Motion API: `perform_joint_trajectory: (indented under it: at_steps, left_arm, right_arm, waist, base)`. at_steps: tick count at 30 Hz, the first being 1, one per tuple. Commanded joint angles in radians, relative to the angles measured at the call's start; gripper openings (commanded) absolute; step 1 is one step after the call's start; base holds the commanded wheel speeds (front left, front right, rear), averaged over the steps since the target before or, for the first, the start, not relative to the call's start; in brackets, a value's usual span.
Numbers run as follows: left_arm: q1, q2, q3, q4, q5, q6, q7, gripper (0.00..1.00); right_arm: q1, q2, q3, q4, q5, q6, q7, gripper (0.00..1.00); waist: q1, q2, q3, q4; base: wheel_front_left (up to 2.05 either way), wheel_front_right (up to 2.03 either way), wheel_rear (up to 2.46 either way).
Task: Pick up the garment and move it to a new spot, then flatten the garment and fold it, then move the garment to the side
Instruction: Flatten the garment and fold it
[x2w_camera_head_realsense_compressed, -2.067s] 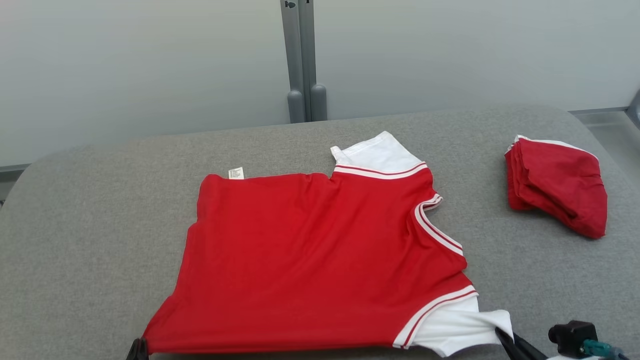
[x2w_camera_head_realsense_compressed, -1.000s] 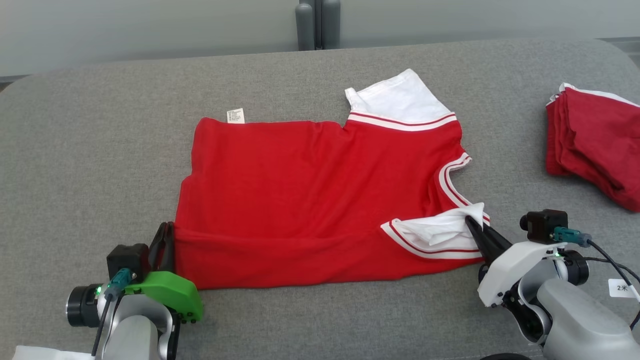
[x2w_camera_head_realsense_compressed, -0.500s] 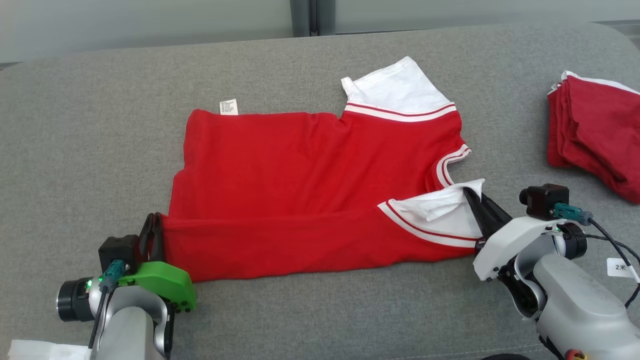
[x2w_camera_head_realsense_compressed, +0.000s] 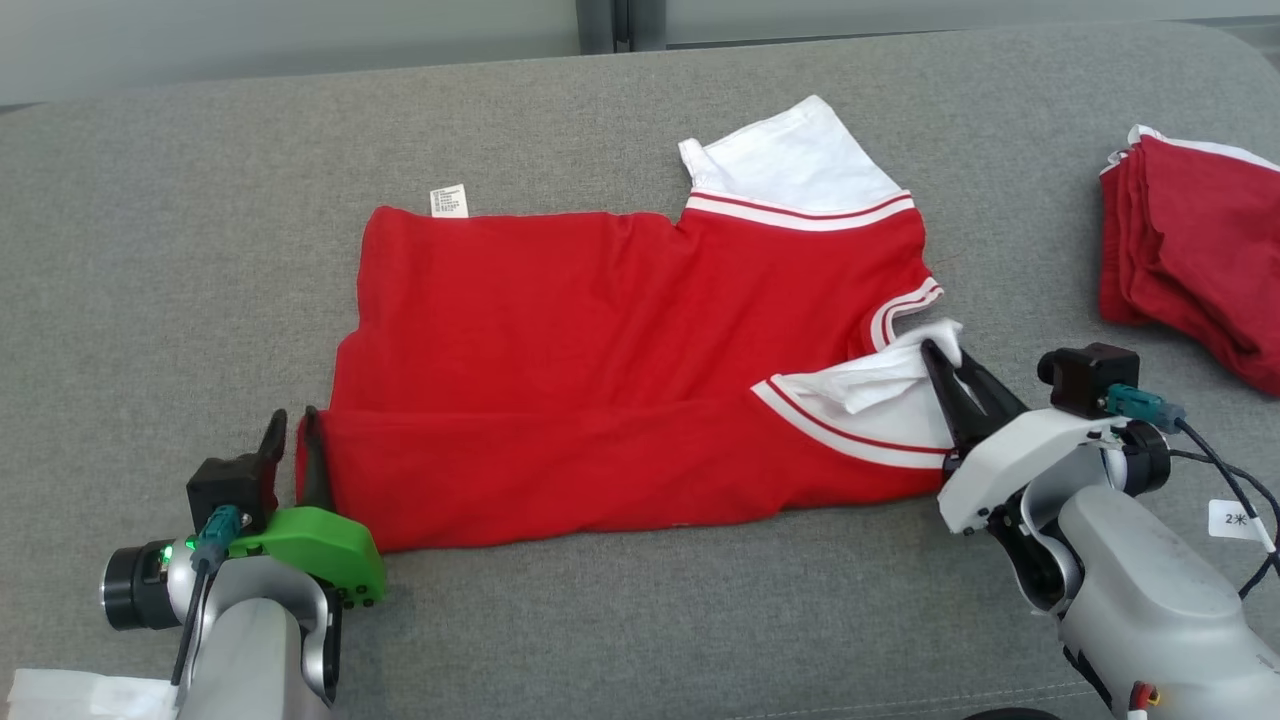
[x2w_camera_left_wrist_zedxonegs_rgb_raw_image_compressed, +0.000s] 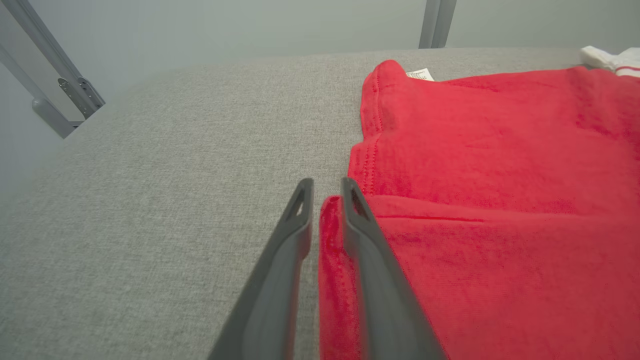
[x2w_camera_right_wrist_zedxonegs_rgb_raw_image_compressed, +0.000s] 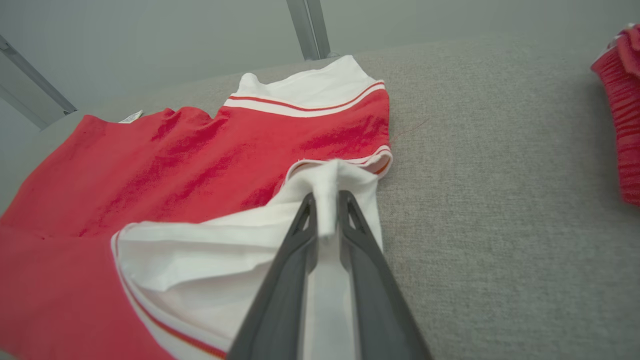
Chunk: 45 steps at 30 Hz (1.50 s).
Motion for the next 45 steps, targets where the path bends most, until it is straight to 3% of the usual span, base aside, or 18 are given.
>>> perform_joint_trajectory:
  at_steps: [1, 4, 5, 11, 19, 25, 38, 40, 41, 42, 45]
  left_arm:
    - [-0.016, 0.007, 0.004, -0.01, 0.003, 0.008, 0.0, 1.0]
    - [-0.001, 0.006, 0.007, -0.027, 0.004, 0.017, 0.0, 1.0]
    - [0.017, 0.006, 0.014, -0.044, -0.001, 0.026, 0.0, 1.0]
    - [0.066, 0.004, 0.005, -0.083, -0.004, 0.034, 0.0, 1.0]
    - [0.166, 0.002, -0.01, -0.139, -0.05, 0.048, 0.0, 1.0]
    - [0.208, 0.003, -0.041, -0.144, -0.071, 0.051, 0.0, 1.0]
    - [0.207, 0.002, -0.074, -0.149, -0.08, 0.042, 0.0, 1.0]
    - [0.205, 0.003, -0.078, -0.149, -0.079, 0.042, 0.0, 1.0]
    - [0.204, 0.003, -0.079, -0.151, -0.081, 0.041, 0.0, 1.0]
    - [0.203, 0.003, -0.079, -0.153, -0.084, 0.041, 0.0, 1.0]
    - [0.199, 0.003, -0.083, -0.154, -0.089, 0.04, 0.0, 1.0]
  right_arm:
    - [-0.006, 0.003, -0.024, -0.005, -0.013, -0.002, -0.005, 1.0]
    - [0.01, 0.002, -0.088, -0.021, -0.052, -0.002, -0.004, 1.0]
    - [0.029, 0.005, -0.152, -0.045, -0.095, -0.002, -0.004, 1.0]
    - [0.117, 0.036, -0.23, -0.104, -0.189, -0.001, -0.004, 1.0]
    - [0.249, 0.073, -0.155, -0.197, -0.233, -0.001, -0.004, 1.0]
    - [0.274, 0.086, -0.073, -0.181, -0.208, -0.001, -0.004, 1.0]
    - [0.227, 0.109, -0.081, -0.149, -0.221, -0.001, -0.004, 0.99]
    - [0.223, 0.109, -0.086, -0.152, -0.227, -0.001, -0.004, 0.85]
    - [0.224, 0.111, -0.09, -0.152, -0.227, -0.001, -0.004, 0.72]
    - [0.223, 0.111, -0.094, -0.152, -0.232, -0.001, -0.004, 0.43]
    - [0.216, 0.112, -0.106, -0.145, -0.243, -0.001, -0.004, 0.31]
  waist:
    - [0.0, 0.0, 0.001, -0.001]
    - [0.0, 0.0, 0.0, -0.001]
    - [0.0, 0.0, -0.005, -0.001]
    - [0.0, 0.0, -0.032, 0.004]
    - [0.0, 0.0, -0.088, 0.014]
    - [0.0, 0.0, -0.103, 0.039]
    - [0.0, 0.0, -0.088, 0.077]
    - [0.0, 0.0, -0.086, 0.078]
    - [0.0, 0.0, -0.085, 0.079]
    - [0.0, 0.0, -0.084, 0.079]
    - [0.0, 0.0, -0.08, 0.081]
  base:
    - [0.0, 0.0, 0.0]
    - [0.0, 0.0, 0.0]
    - [0.0, 0.0, 0.0]
    - [0.0, 0.0, 0.0]
    - [0.0, 0.0, 0.0]
    - [0.0, 0.0, 0.0]
    - [0.0, 0.0, 0.0]
    - [0.0, 0.0, 0.0]
    - [0.0, 0.0, 0.0]
    - [0.0, 0.0, 0.0]
    - [0.0, 0.0, 0.0]
